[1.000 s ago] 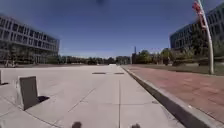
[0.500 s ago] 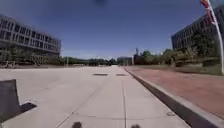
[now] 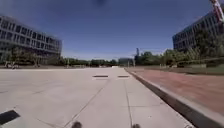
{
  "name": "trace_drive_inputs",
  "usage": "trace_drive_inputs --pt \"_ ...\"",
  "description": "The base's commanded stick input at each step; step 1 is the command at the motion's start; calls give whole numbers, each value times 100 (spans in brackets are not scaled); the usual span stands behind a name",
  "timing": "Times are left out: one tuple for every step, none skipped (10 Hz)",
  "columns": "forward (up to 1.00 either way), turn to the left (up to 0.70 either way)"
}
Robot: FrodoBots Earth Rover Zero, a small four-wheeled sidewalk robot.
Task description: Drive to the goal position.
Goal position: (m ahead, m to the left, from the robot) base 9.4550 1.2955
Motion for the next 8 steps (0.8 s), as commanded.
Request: trace_drive_inputs --pt "85 1" --pt "85 1" --pt "85 1" --pt "85 1" --pt "85 1" --pt "85 1" --pt "85 1" --pt "85 1"
